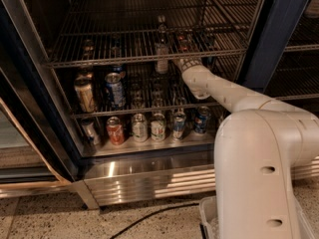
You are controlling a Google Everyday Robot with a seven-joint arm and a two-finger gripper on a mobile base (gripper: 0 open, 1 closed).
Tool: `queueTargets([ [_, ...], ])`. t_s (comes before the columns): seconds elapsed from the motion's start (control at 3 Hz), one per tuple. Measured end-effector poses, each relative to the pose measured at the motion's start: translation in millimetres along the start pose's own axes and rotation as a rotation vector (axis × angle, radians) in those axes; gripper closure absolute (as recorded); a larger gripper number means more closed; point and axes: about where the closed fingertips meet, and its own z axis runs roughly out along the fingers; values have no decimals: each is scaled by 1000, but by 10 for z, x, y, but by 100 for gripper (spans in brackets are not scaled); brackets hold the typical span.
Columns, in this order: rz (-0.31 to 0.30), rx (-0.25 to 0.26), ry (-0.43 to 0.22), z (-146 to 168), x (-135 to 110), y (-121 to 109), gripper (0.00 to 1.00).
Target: Pick coke can from middle shelf of fridge
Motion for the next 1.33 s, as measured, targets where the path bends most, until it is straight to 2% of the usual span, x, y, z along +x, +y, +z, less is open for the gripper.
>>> queueTargets([
  [1.0,0,4,11,26,44,-16,100],
  [1.33,0,4,11,26,44,-16,100],
])
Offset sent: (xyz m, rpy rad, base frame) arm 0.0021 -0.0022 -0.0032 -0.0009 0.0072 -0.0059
